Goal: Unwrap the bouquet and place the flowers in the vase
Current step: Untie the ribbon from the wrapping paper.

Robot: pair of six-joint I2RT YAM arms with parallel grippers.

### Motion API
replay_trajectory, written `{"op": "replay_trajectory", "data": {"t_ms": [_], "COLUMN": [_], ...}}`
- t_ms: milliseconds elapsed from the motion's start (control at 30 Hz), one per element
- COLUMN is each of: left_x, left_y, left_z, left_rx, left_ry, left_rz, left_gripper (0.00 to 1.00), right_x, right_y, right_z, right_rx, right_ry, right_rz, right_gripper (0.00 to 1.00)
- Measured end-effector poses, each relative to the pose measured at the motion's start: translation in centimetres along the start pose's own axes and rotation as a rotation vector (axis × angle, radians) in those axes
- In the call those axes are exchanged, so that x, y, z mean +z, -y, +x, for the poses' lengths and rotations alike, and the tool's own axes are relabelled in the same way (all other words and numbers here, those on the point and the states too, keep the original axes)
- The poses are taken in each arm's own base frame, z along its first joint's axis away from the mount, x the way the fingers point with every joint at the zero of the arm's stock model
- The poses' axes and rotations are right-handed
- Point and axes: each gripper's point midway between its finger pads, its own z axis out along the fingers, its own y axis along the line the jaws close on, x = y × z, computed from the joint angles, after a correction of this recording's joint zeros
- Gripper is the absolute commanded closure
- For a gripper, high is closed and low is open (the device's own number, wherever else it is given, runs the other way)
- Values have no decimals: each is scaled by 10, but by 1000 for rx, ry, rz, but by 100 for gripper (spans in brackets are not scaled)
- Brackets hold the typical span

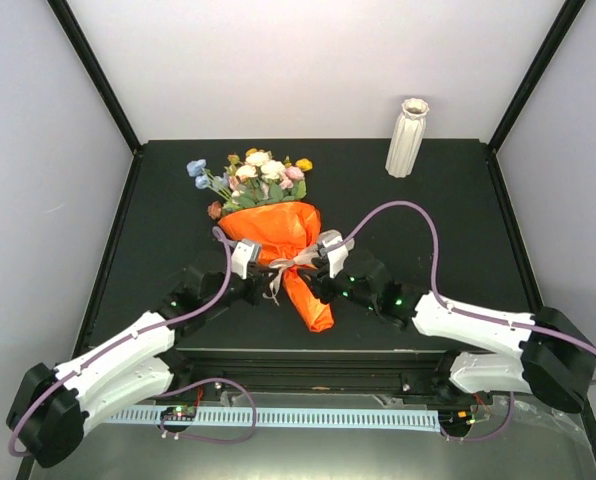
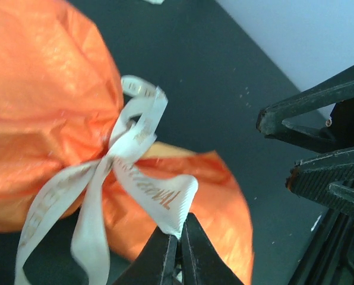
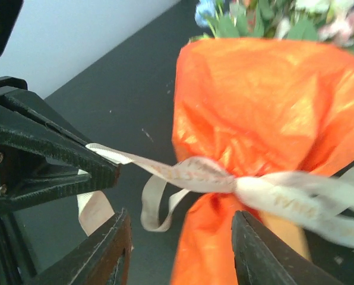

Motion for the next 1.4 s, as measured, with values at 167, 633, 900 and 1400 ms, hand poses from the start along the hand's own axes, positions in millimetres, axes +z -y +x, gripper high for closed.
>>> {"op": "replay_trajectory", "data": {"t_ms": [167, 633, 900, 1400], "left_x": [-12, -18, -17, -17], "left_y": [13, 11, 12, 10], "left_z": [-22, -24, -26, -47], "left_rx": [-29, -145, -204, -246], "left_ry": [58, 46, 49, 94], "left_rz": [28, -1, 3, -32], "left_gripper": [98, 98, 98, 98], "right_x": [-11, 45, 66, 77], "right_y": [3, 5, -12, -8], "right_z": [-23, 56, 89, 97], "right_rx": [-102, 177, 404, 491], "right_ry": [62, -242, -354, -346], "right_rz": [30, -7, -91, -90], "right_gripper": [47, 33, 36, 98]}}
